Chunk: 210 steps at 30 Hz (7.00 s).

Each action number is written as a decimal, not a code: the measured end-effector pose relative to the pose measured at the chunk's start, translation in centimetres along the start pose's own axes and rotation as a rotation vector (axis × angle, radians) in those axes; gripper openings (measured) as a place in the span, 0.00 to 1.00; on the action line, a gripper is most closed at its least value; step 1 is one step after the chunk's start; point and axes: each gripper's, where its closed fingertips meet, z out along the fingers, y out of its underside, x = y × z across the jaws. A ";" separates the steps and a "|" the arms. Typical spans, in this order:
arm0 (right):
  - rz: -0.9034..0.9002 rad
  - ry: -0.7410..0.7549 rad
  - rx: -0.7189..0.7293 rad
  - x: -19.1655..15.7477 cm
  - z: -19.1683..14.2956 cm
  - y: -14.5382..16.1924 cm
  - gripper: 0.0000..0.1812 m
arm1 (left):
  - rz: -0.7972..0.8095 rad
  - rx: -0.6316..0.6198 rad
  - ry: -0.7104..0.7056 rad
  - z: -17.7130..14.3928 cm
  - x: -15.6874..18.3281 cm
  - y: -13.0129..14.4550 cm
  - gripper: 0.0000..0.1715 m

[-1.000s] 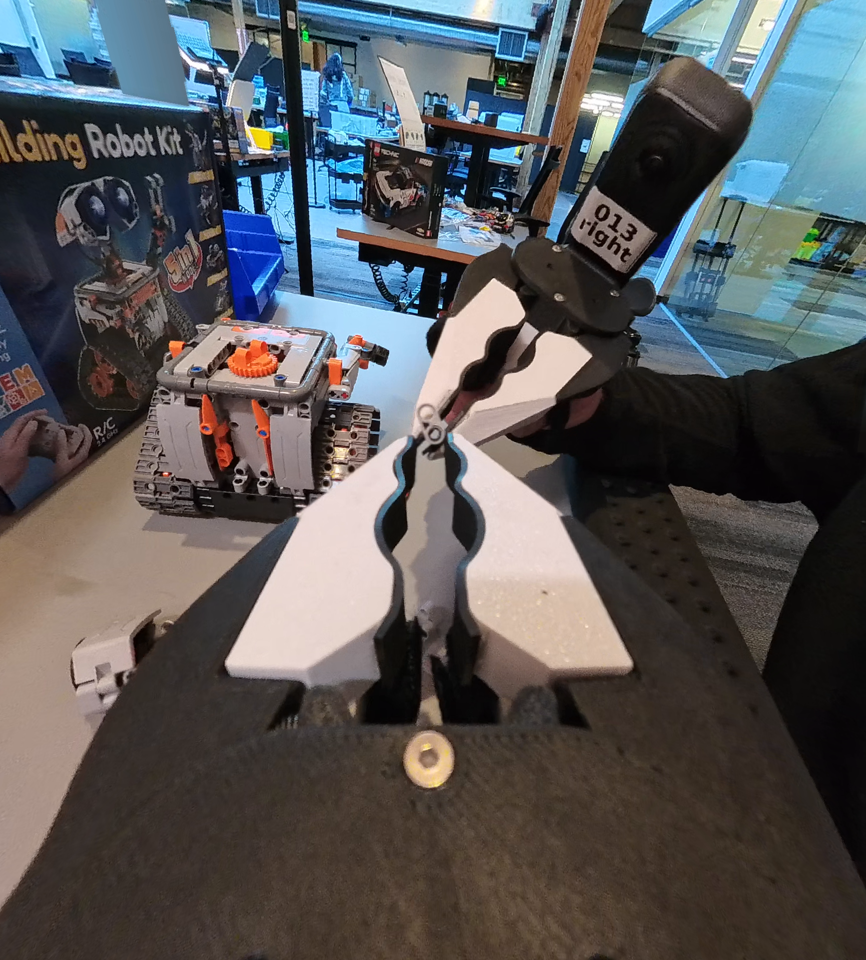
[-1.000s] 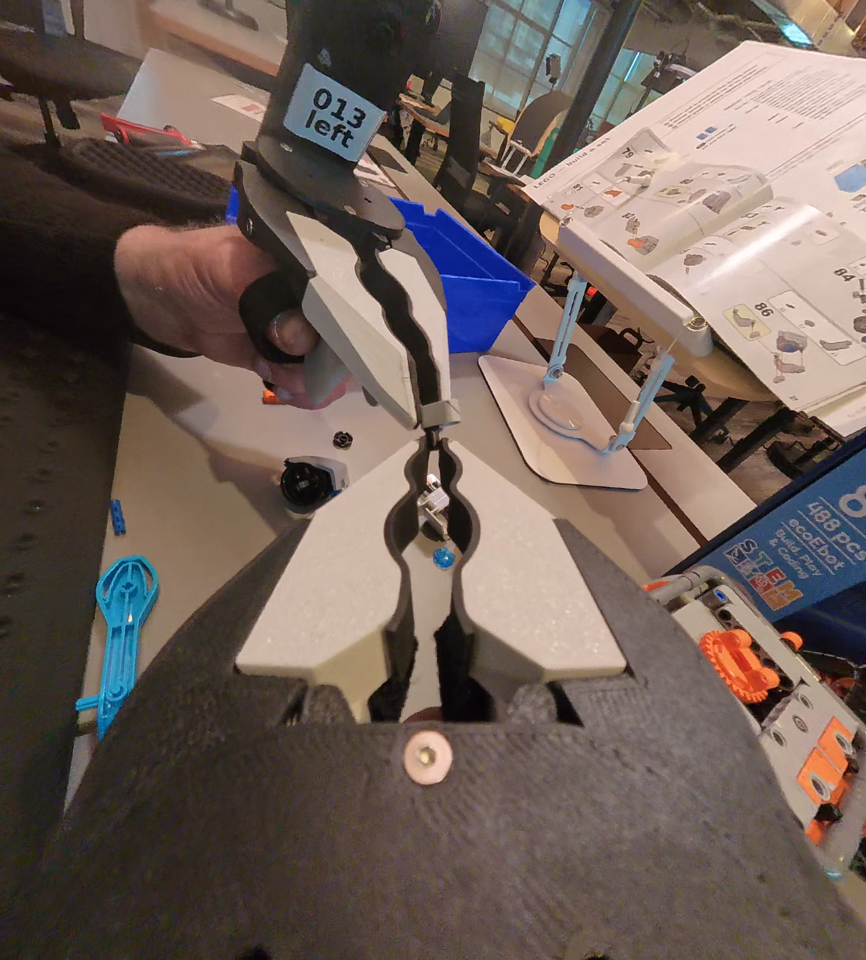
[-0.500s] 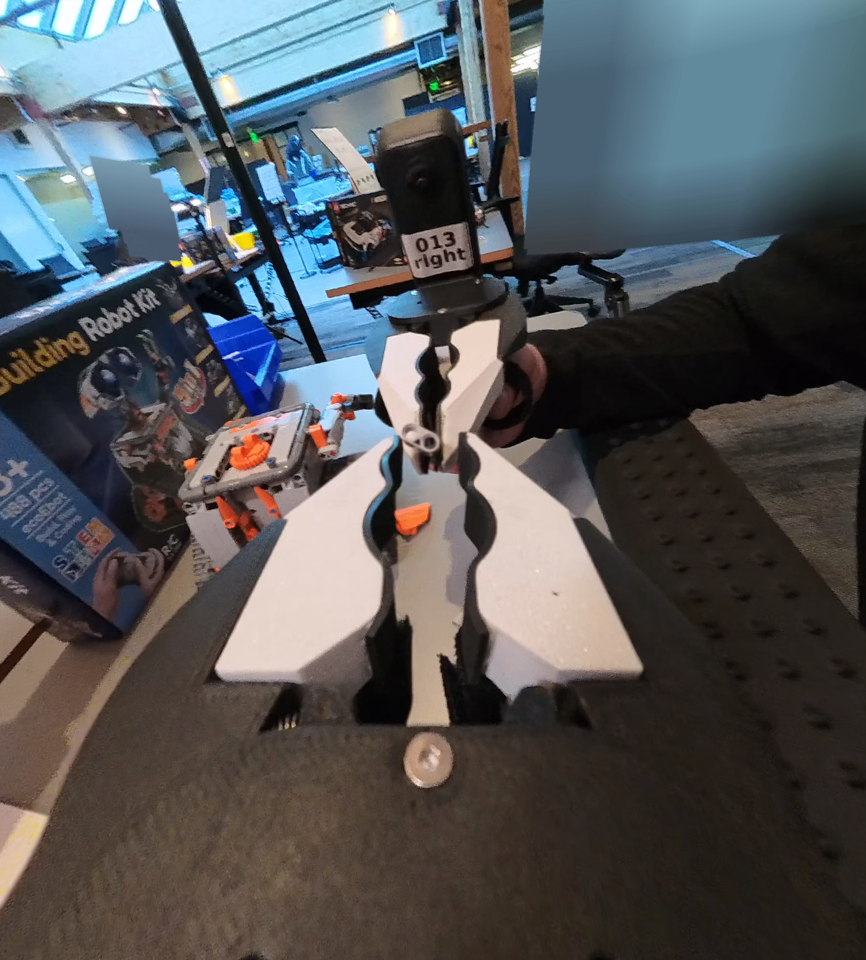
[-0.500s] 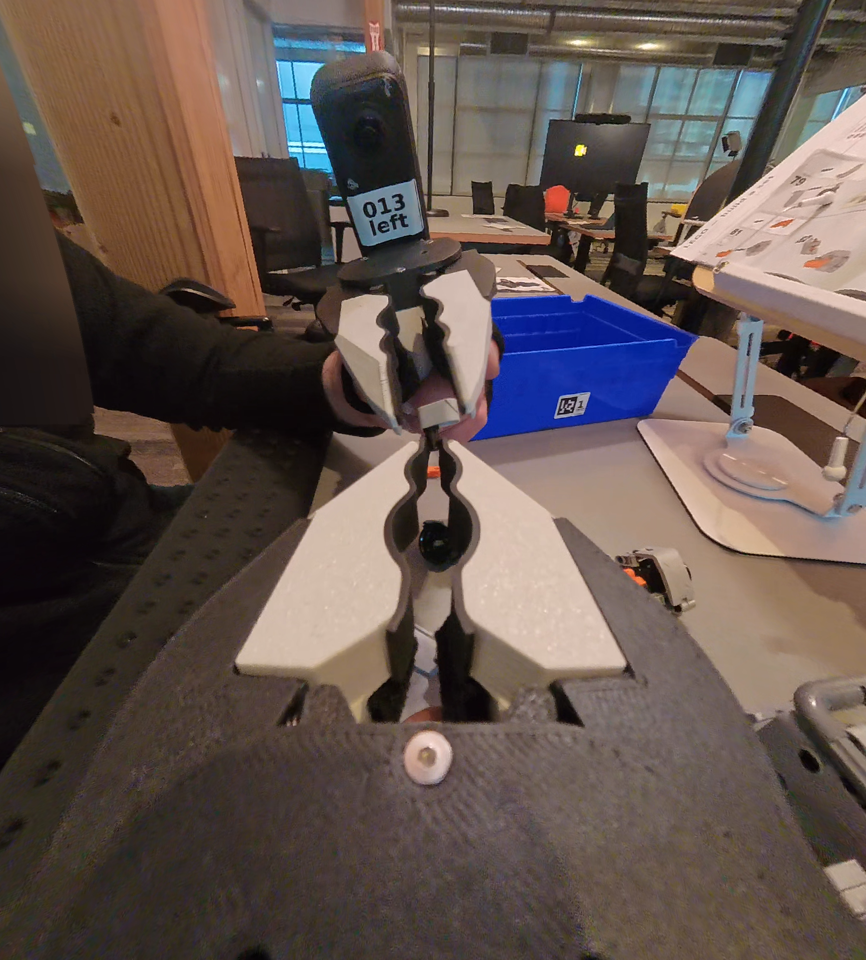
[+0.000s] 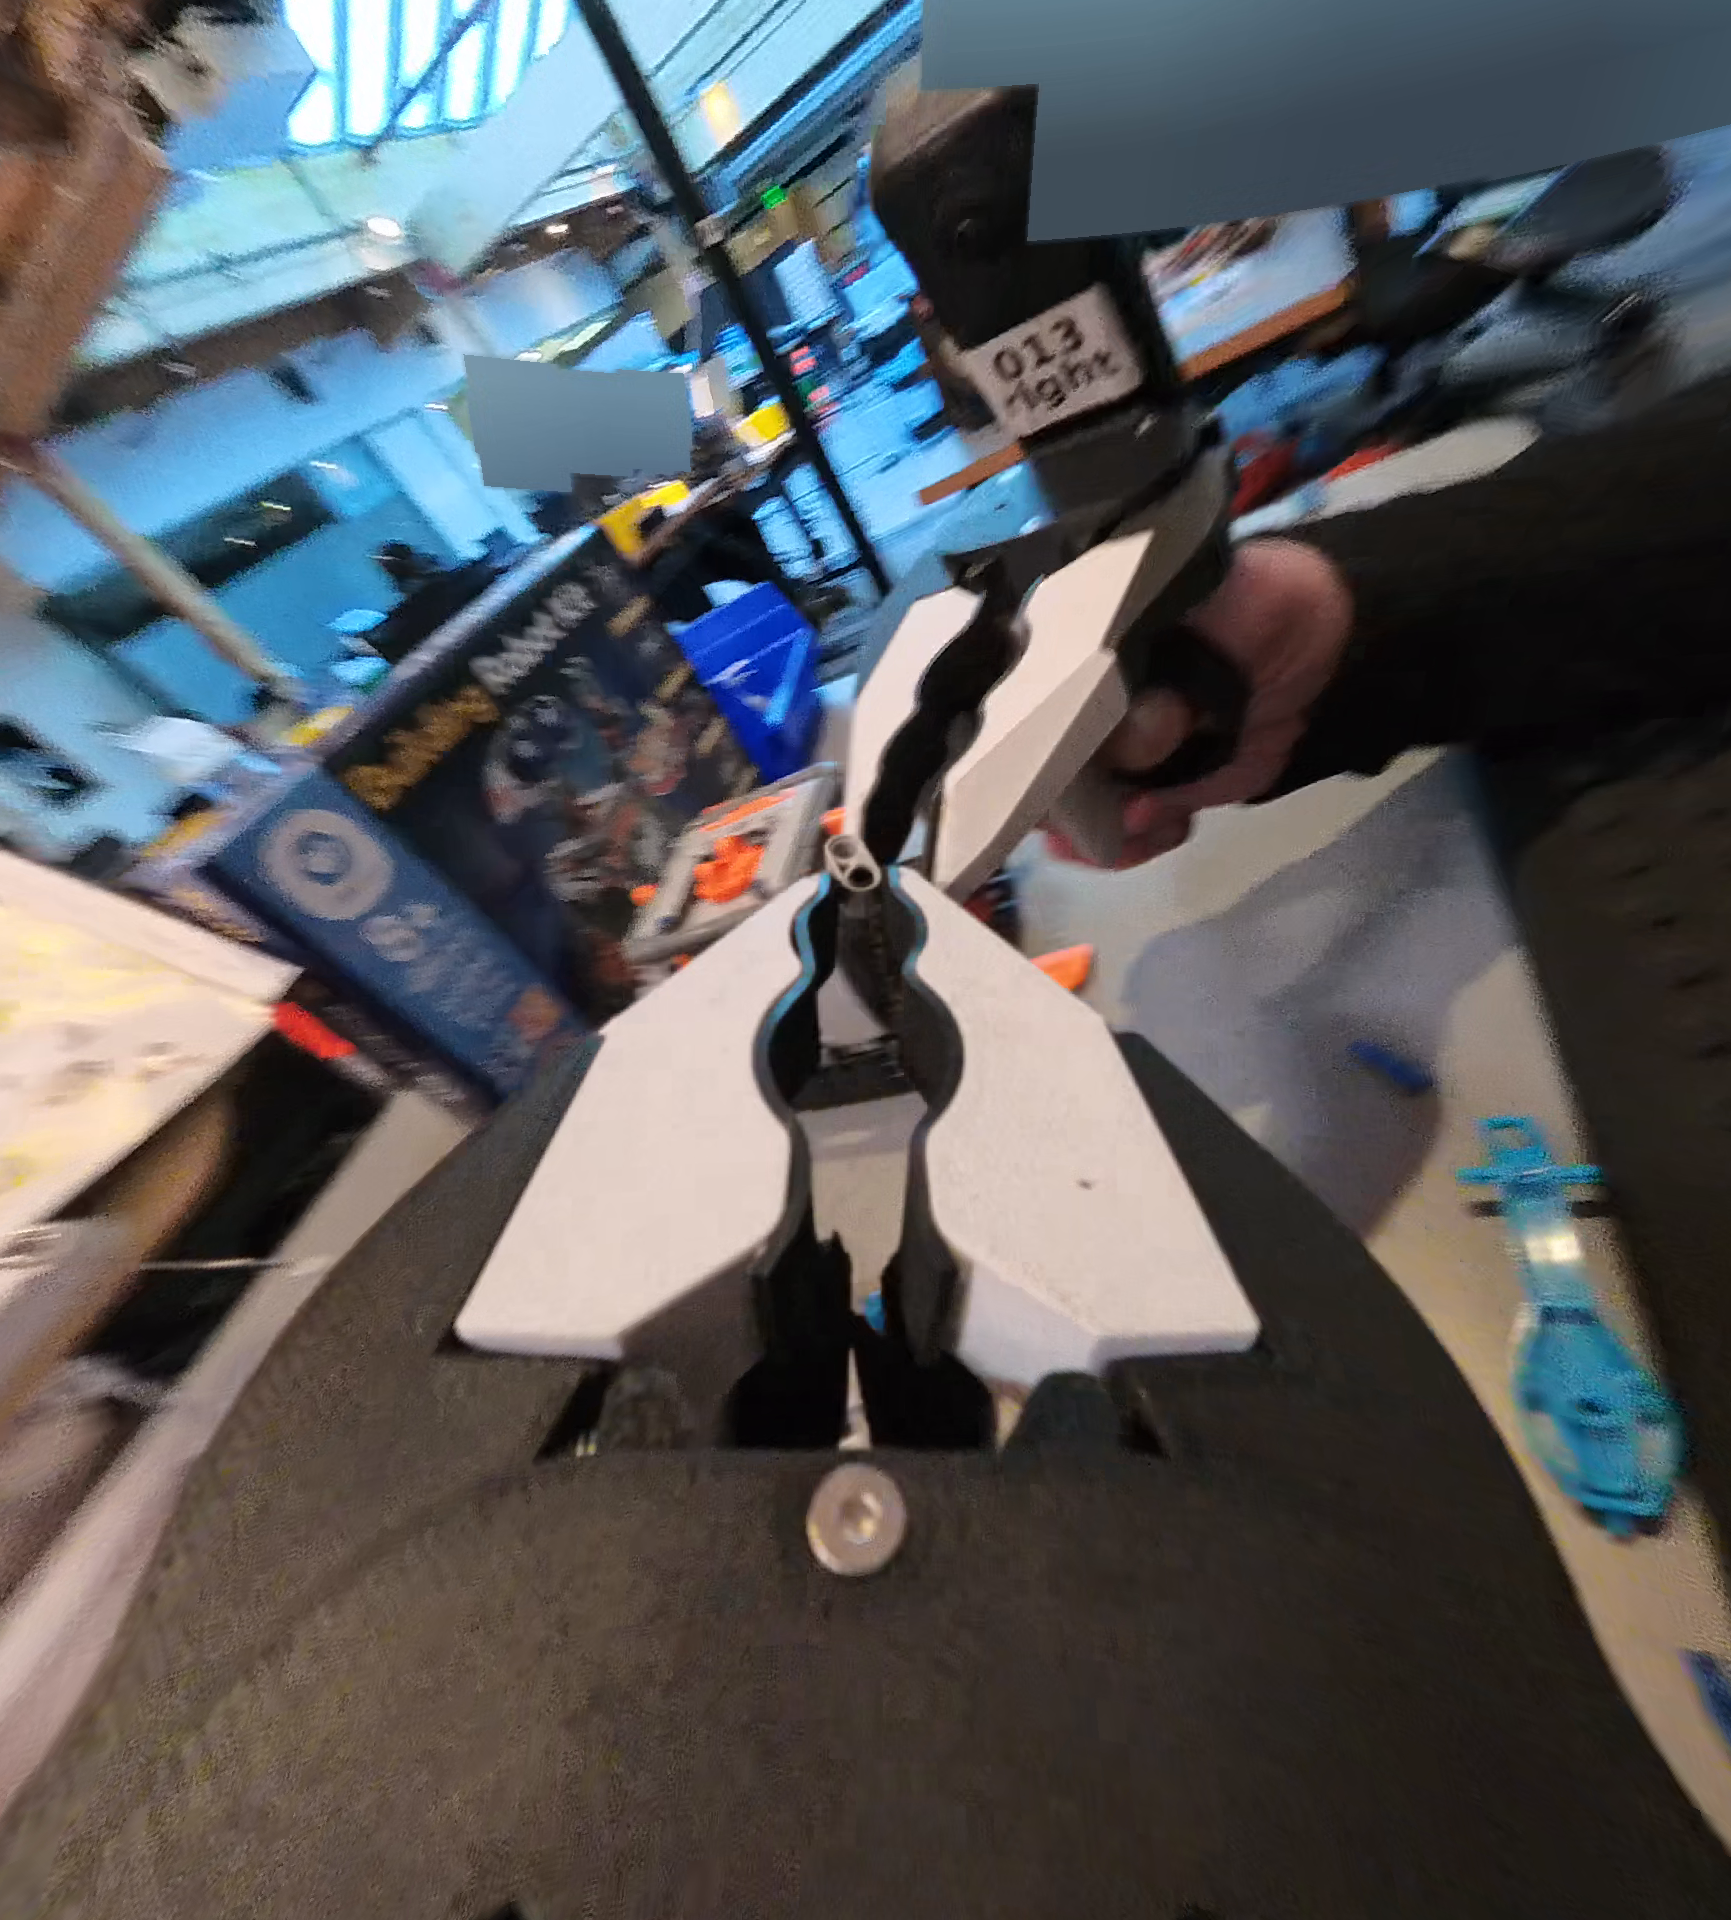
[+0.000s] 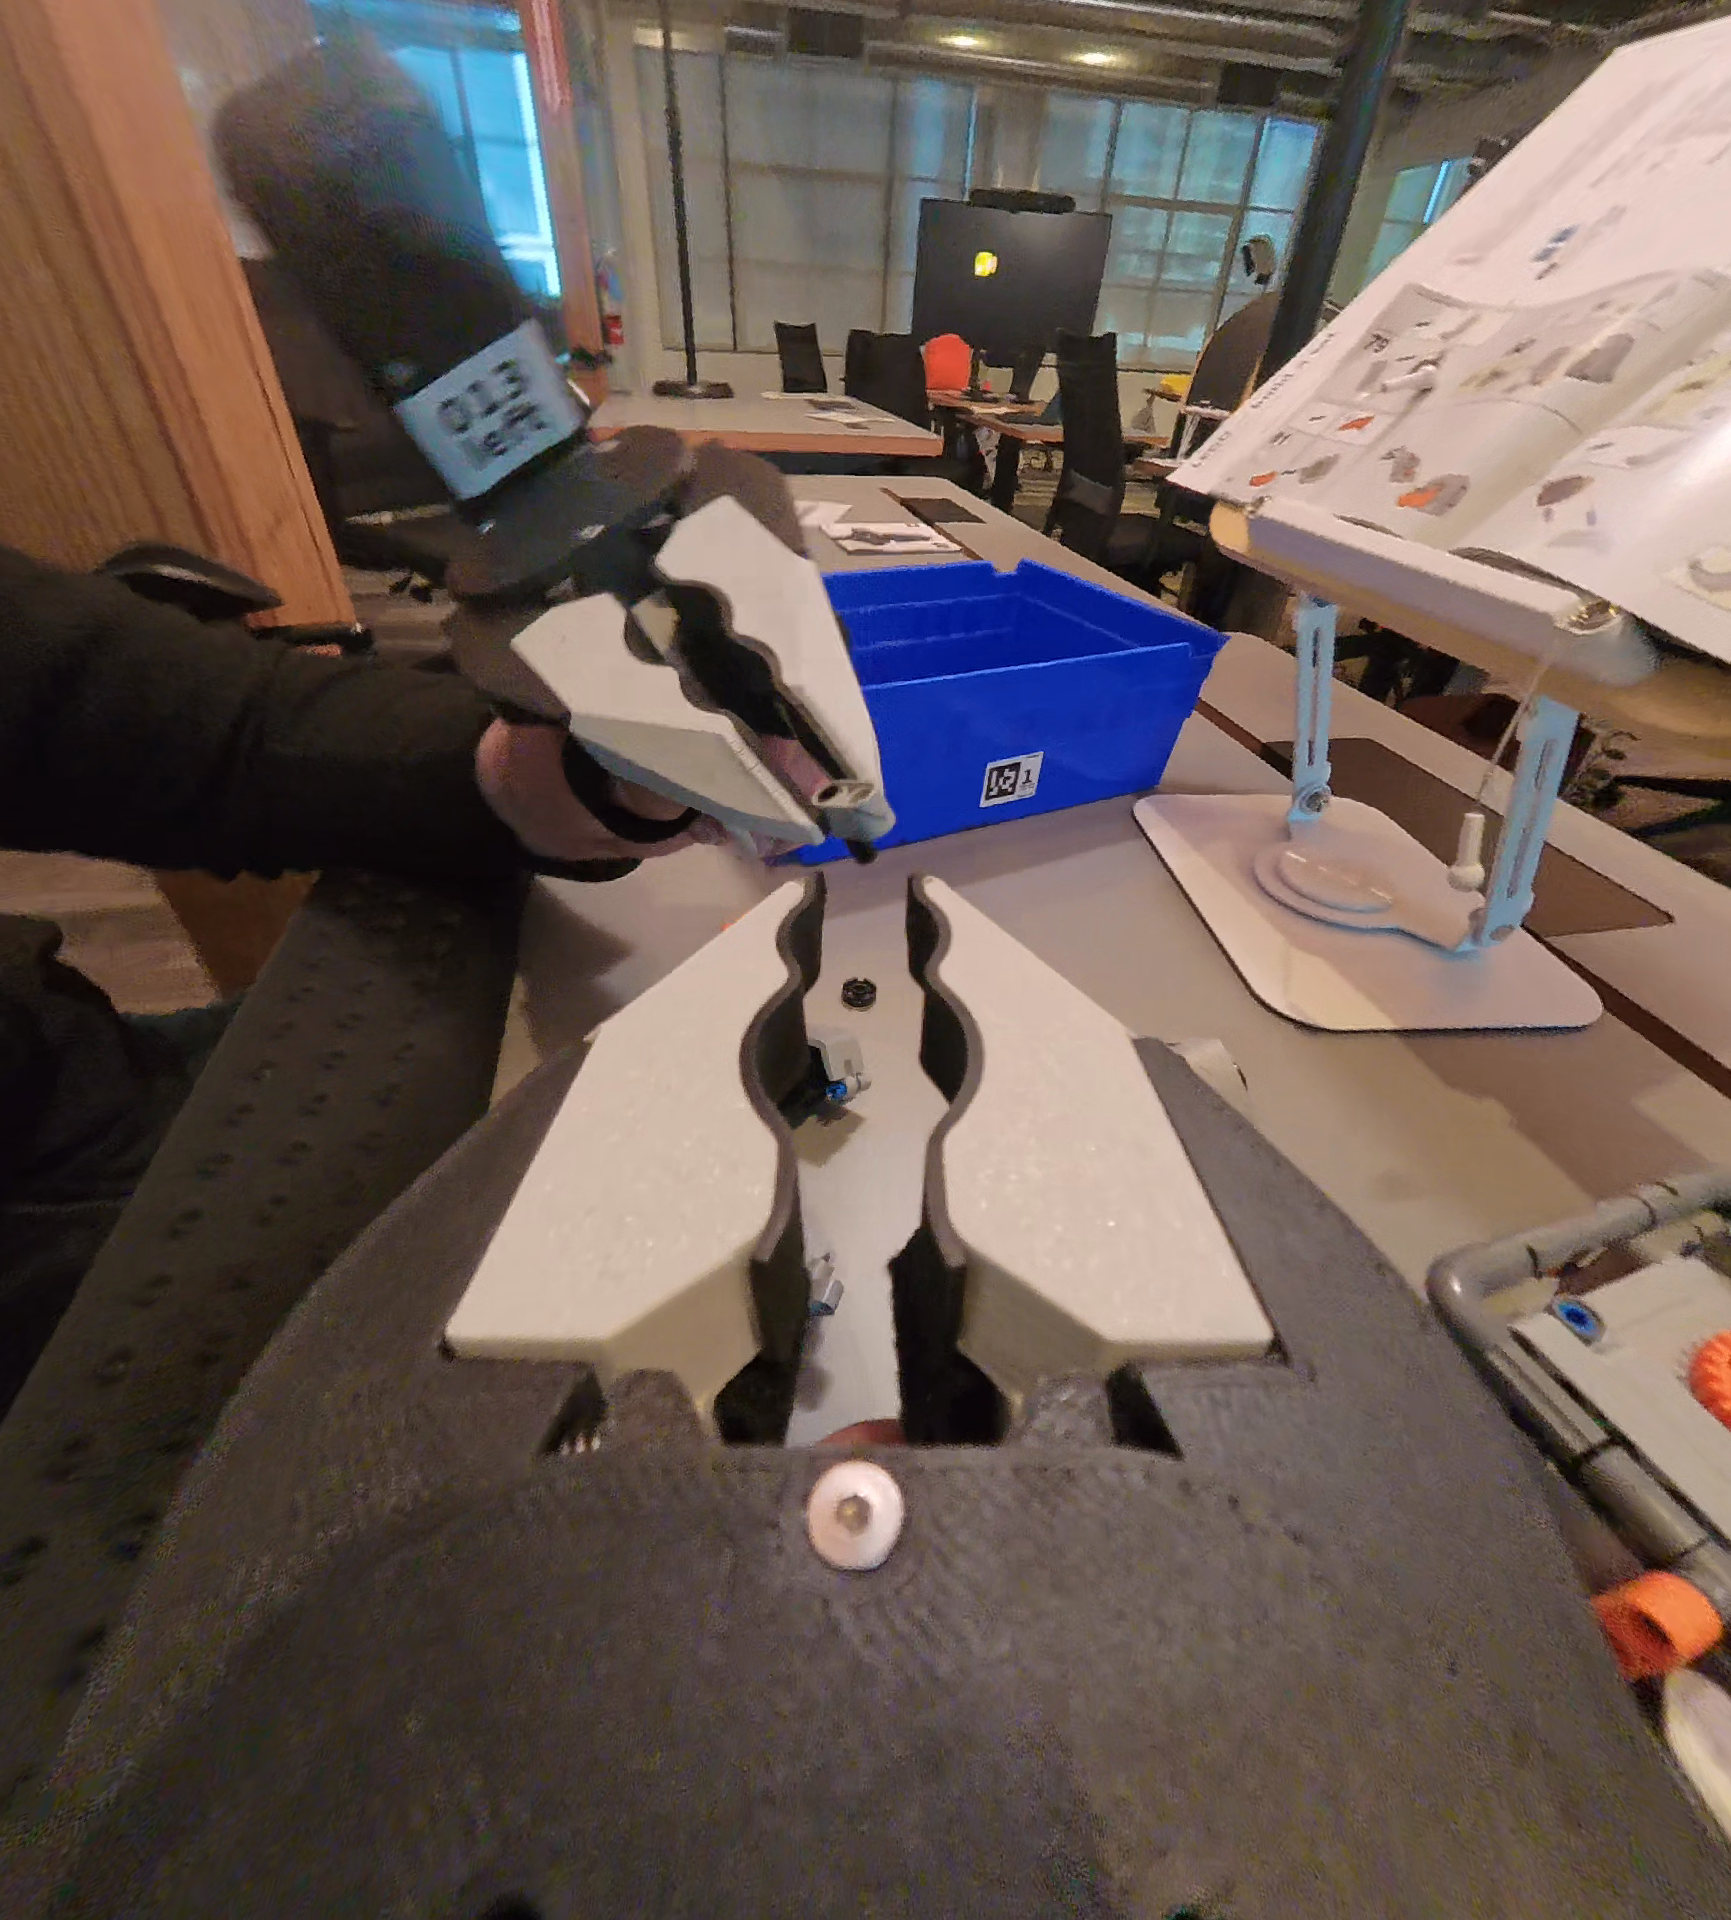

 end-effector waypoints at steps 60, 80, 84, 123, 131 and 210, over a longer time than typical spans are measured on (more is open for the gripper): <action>0.453 -0.253 0.083 -0.6 0.2 0.3 0.06 | 0.855 -0.380 -0.299 0.1 -0.5 2.6 0.00; 0.294 0.028 -0.026 2.3 0.1 1.9 0.02 | 0.557 -0.524 0.053 -0.4 1.5 6.6 0.05; 0.266 0.049 -0.030 2.6 -0.3 1.6 0.03 | 0.394 -0.540 0.201 -2.5 1.7 7.4 0.11; -0.024 -0.055 -0.215 -0.9 0.7 3.4 0.02 | 0.147 -0.535 0.294 0.0 4.9 9.3 0.03; -0.172 -0.025 -0.338 -1.3 1.4 5.5 0.03 | 0.171 -0.496 0.189 0.0 3.3 7.8 0.03; -0.054 0.046 -0.317 1.0 1.1 5.8 0.00 | 0.129 -0.458 0.396 -4.3 4.3 6.3 0.22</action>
